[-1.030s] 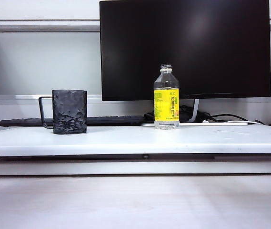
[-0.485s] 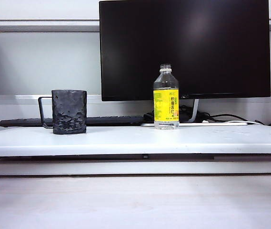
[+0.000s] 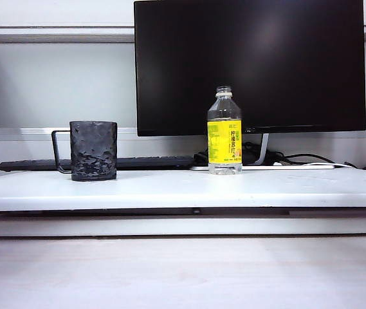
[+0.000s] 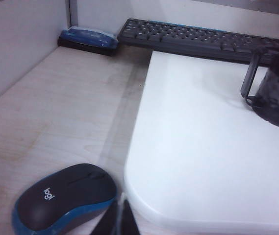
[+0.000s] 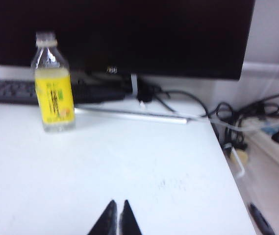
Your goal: Carefully pick up the bottle and pour some water from the bottle into the cup.
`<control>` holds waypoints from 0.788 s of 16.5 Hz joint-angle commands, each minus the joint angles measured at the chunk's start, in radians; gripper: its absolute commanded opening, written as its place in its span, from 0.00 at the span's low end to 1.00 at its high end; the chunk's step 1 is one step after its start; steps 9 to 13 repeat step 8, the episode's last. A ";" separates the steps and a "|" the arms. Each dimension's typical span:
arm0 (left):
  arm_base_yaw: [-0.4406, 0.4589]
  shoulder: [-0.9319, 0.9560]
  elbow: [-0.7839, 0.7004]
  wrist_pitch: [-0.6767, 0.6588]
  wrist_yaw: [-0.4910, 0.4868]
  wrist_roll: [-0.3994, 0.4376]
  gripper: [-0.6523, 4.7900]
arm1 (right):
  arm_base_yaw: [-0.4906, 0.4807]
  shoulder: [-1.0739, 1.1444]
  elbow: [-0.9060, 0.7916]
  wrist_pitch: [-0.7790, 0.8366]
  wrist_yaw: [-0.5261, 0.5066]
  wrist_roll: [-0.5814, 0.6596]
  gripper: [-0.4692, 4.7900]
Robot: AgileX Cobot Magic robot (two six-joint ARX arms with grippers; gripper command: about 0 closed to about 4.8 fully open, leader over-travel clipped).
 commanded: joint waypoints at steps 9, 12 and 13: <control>0.002 0.000 -0.006 -0.004 0.001 0.000 0.11 | -0.124 0.000 -0.004 -0.163 -0.088 0.003 0.13; 0.002 0.000 -0.006 -0.004 0.001 0.000 0.11 | -0.124 0.000 -0.004 -0.163 -0.088 0.003 0.13; 0.002 0.000 -0.006 -0.004 0.001 0.000 0.11 | -0.124 0.000 -0.004 -0.163 -0.088 0.003 0.13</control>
